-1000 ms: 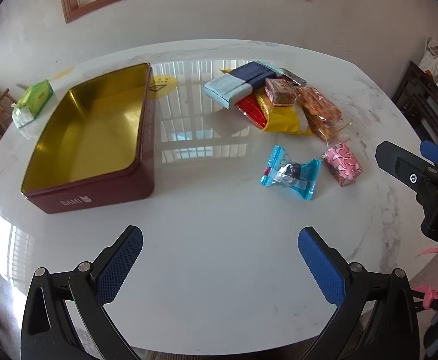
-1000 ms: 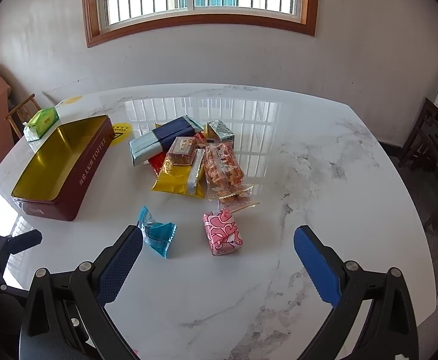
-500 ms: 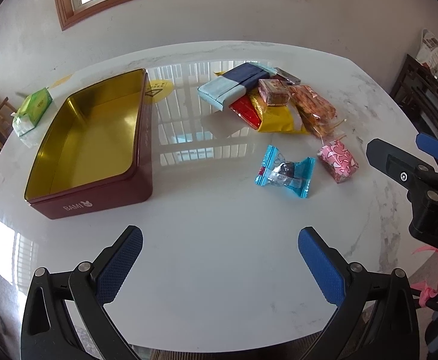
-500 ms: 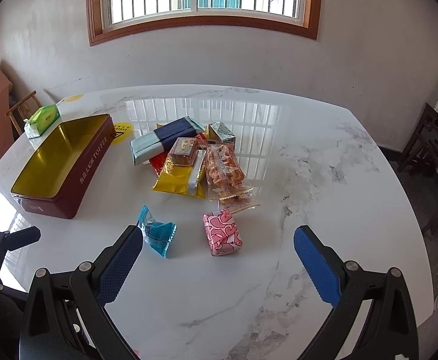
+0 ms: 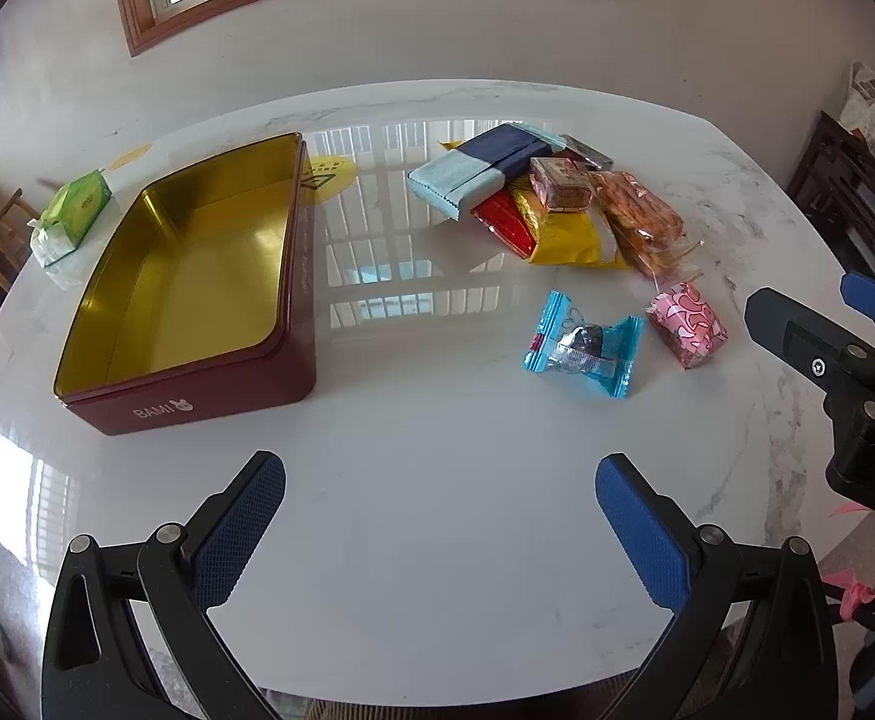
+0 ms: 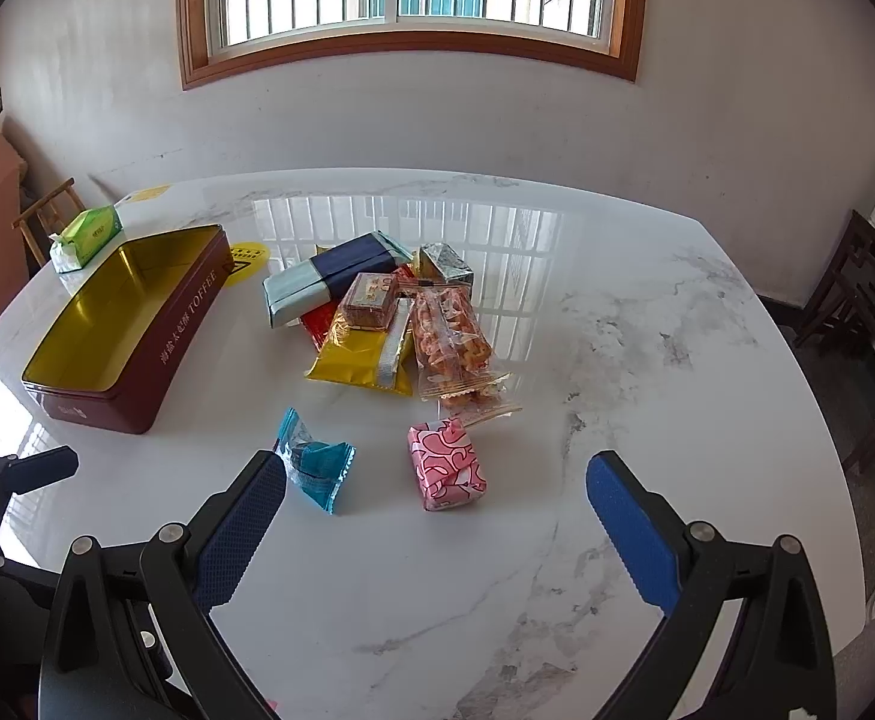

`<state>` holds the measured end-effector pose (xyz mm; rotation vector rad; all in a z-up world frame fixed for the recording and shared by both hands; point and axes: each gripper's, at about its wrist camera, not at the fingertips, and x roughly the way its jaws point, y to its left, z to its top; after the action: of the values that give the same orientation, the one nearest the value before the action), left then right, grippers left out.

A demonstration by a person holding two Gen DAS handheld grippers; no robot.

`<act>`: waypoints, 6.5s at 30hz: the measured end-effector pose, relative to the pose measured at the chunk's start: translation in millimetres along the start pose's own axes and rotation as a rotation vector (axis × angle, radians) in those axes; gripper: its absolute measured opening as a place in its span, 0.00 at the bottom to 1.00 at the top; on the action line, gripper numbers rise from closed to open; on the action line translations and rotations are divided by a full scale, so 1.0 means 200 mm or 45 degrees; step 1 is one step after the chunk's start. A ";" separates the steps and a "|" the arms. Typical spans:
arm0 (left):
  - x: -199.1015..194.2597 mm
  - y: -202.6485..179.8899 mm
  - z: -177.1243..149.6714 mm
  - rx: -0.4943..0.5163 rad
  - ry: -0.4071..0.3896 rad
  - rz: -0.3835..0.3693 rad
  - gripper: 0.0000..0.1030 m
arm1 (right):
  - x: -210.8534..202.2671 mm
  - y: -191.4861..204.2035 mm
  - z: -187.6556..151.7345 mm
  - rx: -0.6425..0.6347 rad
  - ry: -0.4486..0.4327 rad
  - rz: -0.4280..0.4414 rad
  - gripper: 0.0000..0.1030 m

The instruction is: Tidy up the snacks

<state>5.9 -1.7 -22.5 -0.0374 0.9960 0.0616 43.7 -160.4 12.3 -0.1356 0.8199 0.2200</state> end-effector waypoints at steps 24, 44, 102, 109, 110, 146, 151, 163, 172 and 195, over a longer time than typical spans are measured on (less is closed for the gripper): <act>0.03 0.01 -0.01 -0.002 0.027 0.035 1.00 | 0.02 0.02 -0.02 -0.015 0.012 0.023 0.90; 0.04 0.02 -0.02 0.002 0.019 0.055 1.00 | 0.03 0.01 -0.04 -0.015 0.027 0.050 0.90; 0.29 -0.03 0.29 -0.349 0.393 -0.339 0.82 | 0.56 -0.52 -0.03 0.085 0.093 0.025 0.28; 0.38 -0.05 0.33 -0.533 0.509 -0.385 0.67 | 0.56 -0.54 -0.02 0.103 0.091 0.040 0.28; 0.40 -0.04 0.33 -0.555 0.521 -0.390 0.67 | 0.56 -0.53 -0.02 0.103 0.091 0.040 0.28; 0.48 -0.23 0.37 -0.263 0.408 -0.308 0.28 | 0.56 -0.54 -0.03 0.116 0.086 0.052 0.29; 0.39 -0.22 0.38 -0.187 0.341 -0.306 0.28 | 0.56 -0.52 -0.03 0.098 0.089 0.032 0.29; 0.16 -0.08 0.39 -0.055 0.192 -0.283 0.28 | 0.57 -0.50 -0.03 0.074 0.094 0.005 0.29; 0.05 0.24 0.48 -0.111 0.061 -0.170 0.28 | 0.57 -0.51 -0.03 0.066 0.094 -0.005 0.28; 0.41 1.02 0.46 -0.320 0.155 0.135 0.28 | 0.57 -0.51 -0.02 0.070 0.095 -0.020 0.29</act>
<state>113.4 210.7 -42.0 -0.2209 1.1069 0.2844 141.0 -243.8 -72.0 -0.0991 0.8981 0.1787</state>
